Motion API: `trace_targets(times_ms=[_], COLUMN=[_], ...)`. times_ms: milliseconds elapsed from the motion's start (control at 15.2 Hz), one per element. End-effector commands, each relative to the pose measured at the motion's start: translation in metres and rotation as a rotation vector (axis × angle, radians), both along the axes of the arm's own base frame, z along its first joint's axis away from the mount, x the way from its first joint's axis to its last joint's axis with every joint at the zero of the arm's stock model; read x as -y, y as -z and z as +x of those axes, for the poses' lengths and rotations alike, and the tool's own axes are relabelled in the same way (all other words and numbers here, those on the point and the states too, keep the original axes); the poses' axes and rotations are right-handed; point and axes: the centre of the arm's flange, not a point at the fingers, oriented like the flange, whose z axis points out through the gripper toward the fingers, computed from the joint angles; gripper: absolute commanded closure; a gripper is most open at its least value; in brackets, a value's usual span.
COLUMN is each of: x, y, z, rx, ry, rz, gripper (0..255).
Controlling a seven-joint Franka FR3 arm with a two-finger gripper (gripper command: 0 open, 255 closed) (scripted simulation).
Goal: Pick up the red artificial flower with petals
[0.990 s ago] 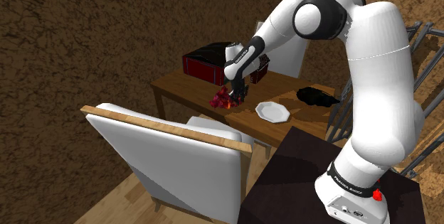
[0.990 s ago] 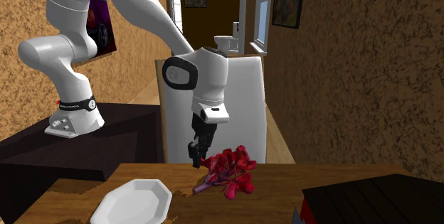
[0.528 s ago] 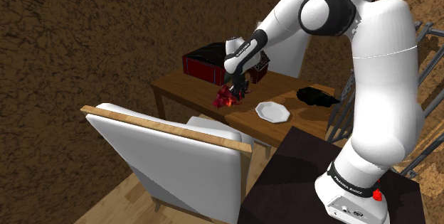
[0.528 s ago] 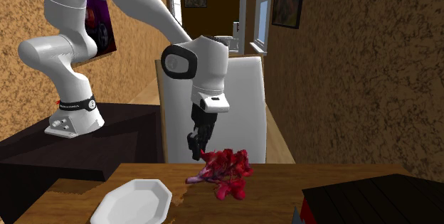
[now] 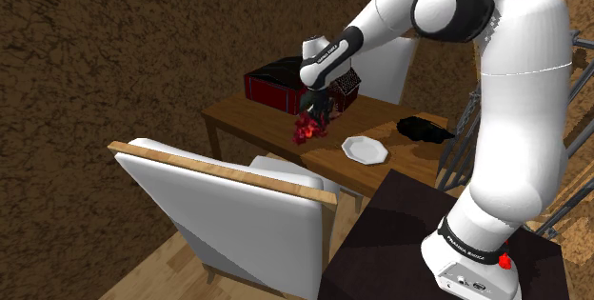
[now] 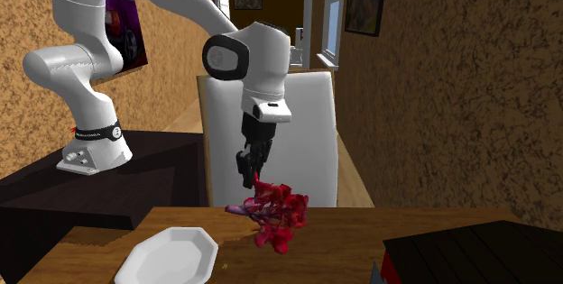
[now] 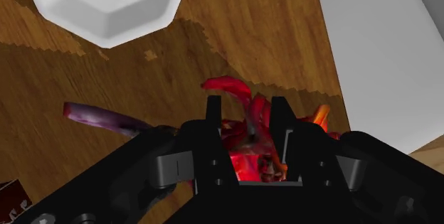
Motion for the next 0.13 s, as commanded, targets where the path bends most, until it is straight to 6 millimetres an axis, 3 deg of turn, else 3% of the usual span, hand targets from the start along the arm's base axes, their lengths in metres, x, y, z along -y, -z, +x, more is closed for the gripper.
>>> trace_targets(times_ms=[0,66], x=[-0.0004,-0.0004], y=[-0.0065,-0.0065], z=[-0.0006,-0.0006], rx=[0.001,0.001], ry=[0.0,0.0], rz=[0.0,0.0], gripper=[255,255])
